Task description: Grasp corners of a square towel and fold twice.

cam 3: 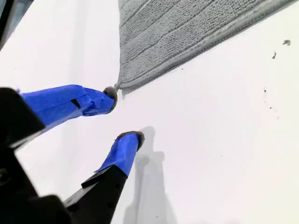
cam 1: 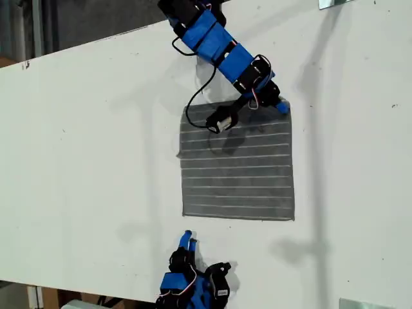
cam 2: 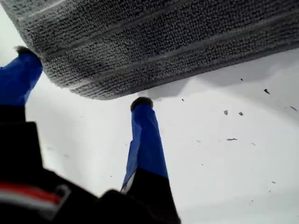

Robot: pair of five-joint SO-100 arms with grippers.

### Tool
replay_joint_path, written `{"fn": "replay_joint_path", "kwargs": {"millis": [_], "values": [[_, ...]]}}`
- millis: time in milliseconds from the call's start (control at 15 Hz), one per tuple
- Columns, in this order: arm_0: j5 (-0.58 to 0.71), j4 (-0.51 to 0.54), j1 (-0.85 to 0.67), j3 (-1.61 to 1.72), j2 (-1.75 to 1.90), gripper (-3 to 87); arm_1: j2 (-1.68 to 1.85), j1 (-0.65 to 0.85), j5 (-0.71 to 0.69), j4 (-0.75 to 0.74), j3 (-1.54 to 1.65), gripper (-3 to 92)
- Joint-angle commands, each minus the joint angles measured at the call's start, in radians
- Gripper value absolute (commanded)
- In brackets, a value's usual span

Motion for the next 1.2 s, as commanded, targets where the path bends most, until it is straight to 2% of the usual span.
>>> {"fn": "replay_joint_path", "kwargs": {"millis": [0,133,200,267,333,667,733,800,867,1000,1133], "values": [[-0.012,-0.002,0.003,-0.003,0.003,14.9,-0.018,0.006,-0.018,-0.048,-0.066,39.4],[-0.012,-0.002,0.003,-0.003,0.003,14.9,-0.064,0.017,-0.028,-0.086,-0.072,37.4],[-0.012,-0.002,0.003,-0.003,0.003,14.9,-0.084,0.023,-0.028,-0.104,-0.075,26.7],[-0.014,-0.002,0.003,-0.003,0.003,15.1,-0.100,0.031,-0.025,-0.107,-0.089,4.6],[-0.012,-0.002,0.005,-0.003,0.003,15.2,-0.104,0.035,-0.026,-0.115,-0.095,-0.1],[-0.109,-0.094,0.272,-0.146,-0.078,16.7,-0.140,0.055,-0.043,-0.106,-0.123,-0.1],[-0.121,-0.150,0.330,-0.238,-0.247,16.5,-0.143,0.058,-0.048,-0.103,-0.123,-0.1],[-0.133,-0.224,0.397,-0.380,-0.537,16.4,-0.146,0.060,-0.048,-0.100,-0.123,-0.1],[-0.137,-0.245,0.465,-0.603,-0.908,16.4,-0.150,0.060,-0.048,-0.098,-0.123,-0.1],[-0.129,-0.189,0.577,-1.042,-1.494,18.4,-0.153,0.049,-0.043,-0.095,-0.123,-0.1],[-0.209,-0.183,0.701,-1.256,-1.786,20.8,-0.160,0.041,-0.040,-0.092,-0.123,-0.1]]}}
